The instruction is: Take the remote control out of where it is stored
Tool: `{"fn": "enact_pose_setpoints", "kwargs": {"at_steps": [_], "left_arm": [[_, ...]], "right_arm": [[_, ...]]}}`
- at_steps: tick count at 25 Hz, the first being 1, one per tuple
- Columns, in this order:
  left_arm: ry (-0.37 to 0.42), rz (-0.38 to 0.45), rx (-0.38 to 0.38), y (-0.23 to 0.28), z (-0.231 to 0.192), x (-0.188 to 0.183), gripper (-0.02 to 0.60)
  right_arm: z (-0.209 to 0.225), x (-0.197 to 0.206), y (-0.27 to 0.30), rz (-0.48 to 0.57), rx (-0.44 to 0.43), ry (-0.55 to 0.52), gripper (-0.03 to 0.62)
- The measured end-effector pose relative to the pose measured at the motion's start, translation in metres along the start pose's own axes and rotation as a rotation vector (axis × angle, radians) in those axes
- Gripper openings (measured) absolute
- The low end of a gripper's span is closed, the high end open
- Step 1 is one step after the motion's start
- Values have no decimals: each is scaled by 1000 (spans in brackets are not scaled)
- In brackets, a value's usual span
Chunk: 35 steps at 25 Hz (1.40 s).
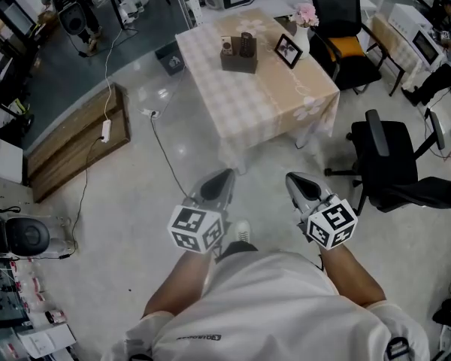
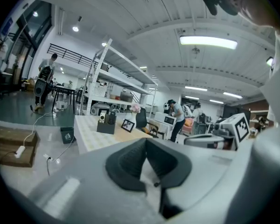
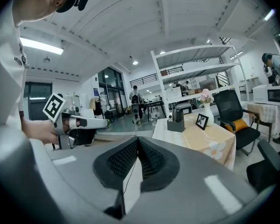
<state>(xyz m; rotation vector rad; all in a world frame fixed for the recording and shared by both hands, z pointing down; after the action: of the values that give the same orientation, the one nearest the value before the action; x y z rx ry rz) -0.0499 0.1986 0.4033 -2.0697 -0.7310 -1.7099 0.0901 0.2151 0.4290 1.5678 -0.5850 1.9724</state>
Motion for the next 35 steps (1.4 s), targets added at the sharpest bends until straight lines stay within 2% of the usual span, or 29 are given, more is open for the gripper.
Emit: {"fn": "enact_pose_setpoints", "kwargs": {"at_steps": [19, 24, 35], "left_arm": [[24, -32, 116, 64, -120, -26, 5], [13, -36, 121, 71, -144, -22, 4], [-5, -50, 121, 106, -163, -21, 5]], "right_arm": [[26, -5, 122, -24, 116, -30, 6], [26, -2, 147, -37, 111, -41, 6], [59, -12, 174, -53, 123, -57, 6]]}}
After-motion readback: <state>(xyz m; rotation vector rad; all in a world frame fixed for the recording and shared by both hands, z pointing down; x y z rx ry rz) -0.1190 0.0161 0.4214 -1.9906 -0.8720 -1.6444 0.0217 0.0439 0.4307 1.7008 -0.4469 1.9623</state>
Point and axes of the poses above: the fingertips, and each gripper's own axes: y forward along the fingers, z to its right, x out of its underside, the point moved 1 cm from there along -y, backward along the fingers, and after that the axes turned 13 degrees about z, right-handed, at the moved point
